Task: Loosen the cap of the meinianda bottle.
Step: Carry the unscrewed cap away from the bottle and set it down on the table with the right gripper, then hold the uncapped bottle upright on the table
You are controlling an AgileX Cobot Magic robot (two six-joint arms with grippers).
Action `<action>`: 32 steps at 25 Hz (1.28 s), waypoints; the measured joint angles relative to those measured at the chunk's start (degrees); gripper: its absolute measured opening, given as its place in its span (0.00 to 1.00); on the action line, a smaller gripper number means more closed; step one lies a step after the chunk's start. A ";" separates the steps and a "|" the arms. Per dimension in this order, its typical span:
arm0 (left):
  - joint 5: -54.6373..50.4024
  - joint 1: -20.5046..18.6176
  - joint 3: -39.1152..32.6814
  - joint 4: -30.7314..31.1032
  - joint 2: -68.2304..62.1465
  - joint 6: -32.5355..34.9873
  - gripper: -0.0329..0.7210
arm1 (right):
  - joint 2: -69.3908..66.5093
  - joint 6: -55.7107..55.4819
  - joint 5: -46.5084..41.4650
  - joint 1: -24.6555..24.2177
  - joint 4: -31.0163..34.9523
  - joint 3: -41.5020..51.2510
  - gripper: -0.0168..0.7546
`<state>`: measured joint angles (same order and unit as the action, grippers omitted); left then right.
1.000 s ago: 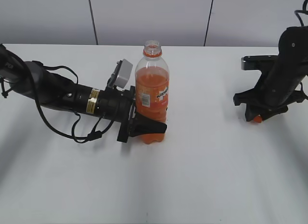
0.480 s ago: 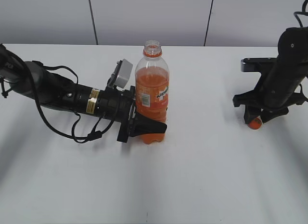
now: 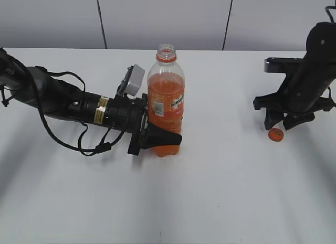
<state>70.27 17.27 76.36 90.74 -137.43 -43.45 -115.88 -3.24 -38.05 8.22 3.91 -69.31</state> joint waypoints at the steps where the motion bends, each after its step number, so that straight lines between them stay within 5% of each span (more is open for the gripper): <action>1: 0.00 0.00 0.00 0.00 0.00 0.00 0.59 | 0.57 0.00 -0.65 0.00 0.83 -0.51 0.49; 9: -0.04 0.00 0.00 -0.06 0.00 0.00 0.59 | 6.80 0.27 -6.74 0.00 3.13 -4.48 0.49; 17: -0.81 0.00 0.00 -0.96 0.34 -1.74 0.77 | 9.60 0.90 -8.04 0.00 3.12 -4.87 0.49; 32: -0.99 0.00 0.00 3.26 12.64 -8.77 0.79 | 10.06 1.12 -16.30 0.00 3.36 -10.18 0.49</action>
<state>69.27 17.27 76.36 94.00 -124.79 -52.23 -105.81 -2.12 -54.35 8.22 7.27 -79.50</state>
